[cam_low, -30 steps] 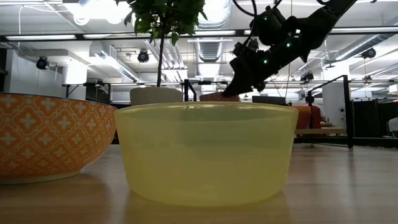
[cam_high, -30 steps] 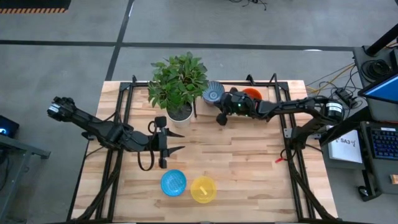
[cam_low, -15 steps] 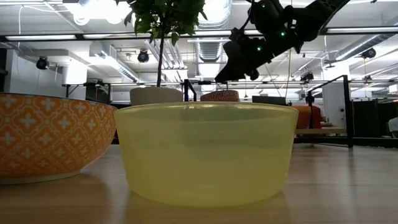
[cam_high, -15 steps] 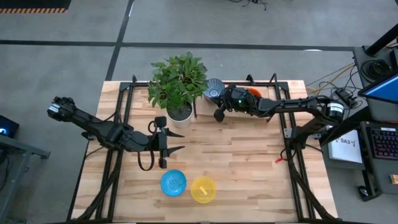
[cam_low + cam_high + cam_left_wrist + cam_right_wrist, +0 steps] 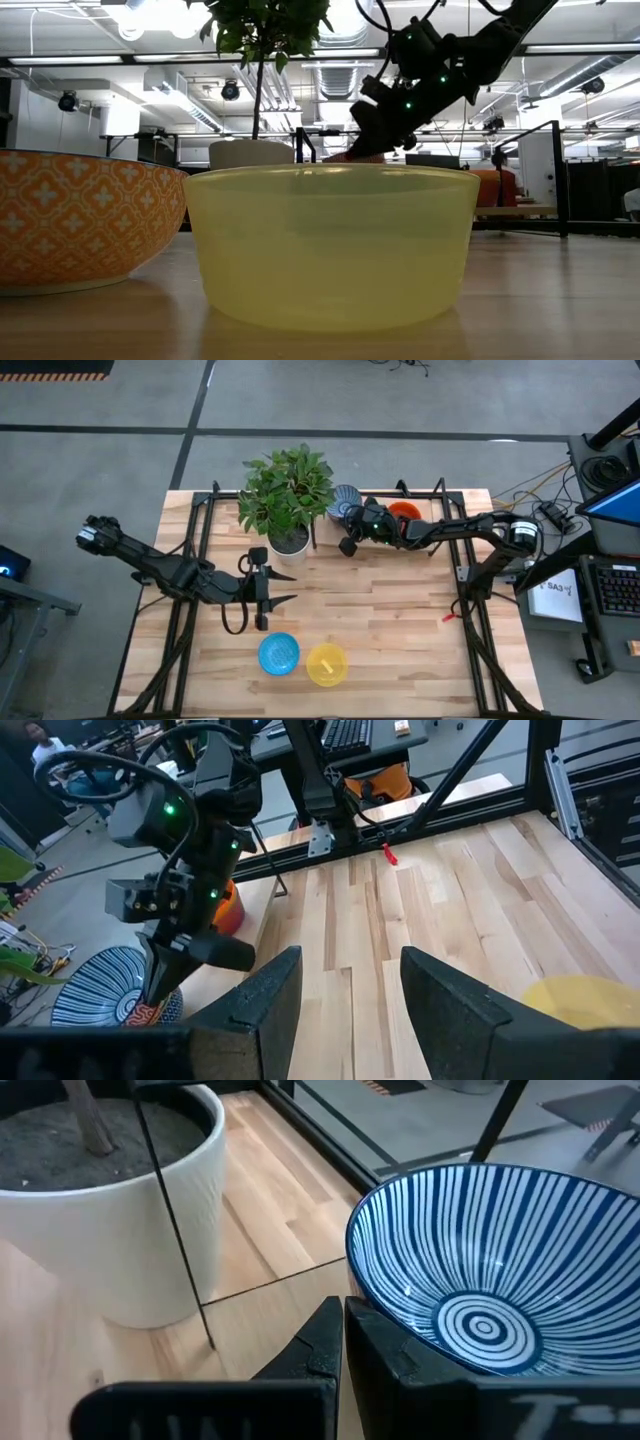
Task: Place and stack bowls onto a shelf
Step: Stack the dark blue patterned bowl on the orange patterned bowl on the shelf, then stack the yellow bowl on the orange bowl on the shelf
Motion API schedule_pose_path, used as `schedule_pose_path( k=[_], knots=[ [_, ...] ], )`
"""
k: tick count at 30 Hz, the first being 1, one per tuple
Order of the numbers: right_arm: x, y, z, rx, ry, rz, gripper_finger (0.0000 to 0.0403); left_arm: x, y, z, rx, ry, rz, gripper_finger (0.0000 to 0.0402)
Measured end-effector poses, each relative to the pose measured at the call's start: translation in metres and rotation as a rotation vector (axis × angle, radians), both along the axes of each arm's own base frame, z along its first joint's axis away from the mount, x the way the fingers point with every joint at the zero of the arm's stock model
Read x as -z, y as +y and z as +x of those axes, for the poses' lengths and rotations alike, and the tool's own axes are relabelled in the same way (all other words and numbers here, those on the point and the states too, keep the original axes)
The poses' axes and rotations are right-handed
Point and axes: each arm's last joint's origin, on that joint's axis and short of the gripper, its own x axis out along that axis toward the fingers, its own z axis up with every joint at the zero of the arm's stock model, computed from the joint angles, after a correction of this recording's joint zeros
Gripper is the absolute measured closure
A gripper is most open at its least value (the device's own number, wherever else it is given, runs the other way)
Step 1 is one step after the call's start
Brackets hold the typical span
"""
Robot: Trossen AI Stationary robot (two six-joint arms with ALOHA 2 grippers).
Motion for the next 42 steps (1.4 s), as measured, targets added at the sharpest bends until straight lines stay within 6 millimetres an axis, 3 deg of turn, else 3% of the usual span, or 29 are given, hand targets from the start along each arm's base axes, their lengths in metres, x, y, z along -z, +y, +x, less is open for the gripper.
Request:
schedule_pose_path(
  k=[11, 18, 22, 35, 42],
  knots=[
    [-0.015, -0.002, 0.006, -0.003, -0.048, -0.045, 0.0394, 0.0, 0.0, 0.0, -0.003, 0.004, -0.005, 0.0247],
    [0.003, -0.009, 0.008, 0.033, 0.029, -0.006, 0.0394, 0.001, 0.0, 0.0, -0.003, 0.008, -0.005, 0.0247],
    [0.003, -0.006, 0.006, 0.041, 0.052, 0.016, 0.0394, 0.002, 0.0, -0.001, -0.006, 0.015, -0.01, 0.0247],
    [-0.051, 0.008, -0.02, 0.019, -0.065, 0.022, 0.0394, 0.003, 0.0, -0.001, -0.008, 0.026, -0.009, 0.0247],
    [-0.082, 0.039, -0.041, -0.155, -0.129, 0.134, 0.0394, 0.007, 0.001, -0.003, -0.037, 0.058, -0.072, 0.0247]
  ],
)
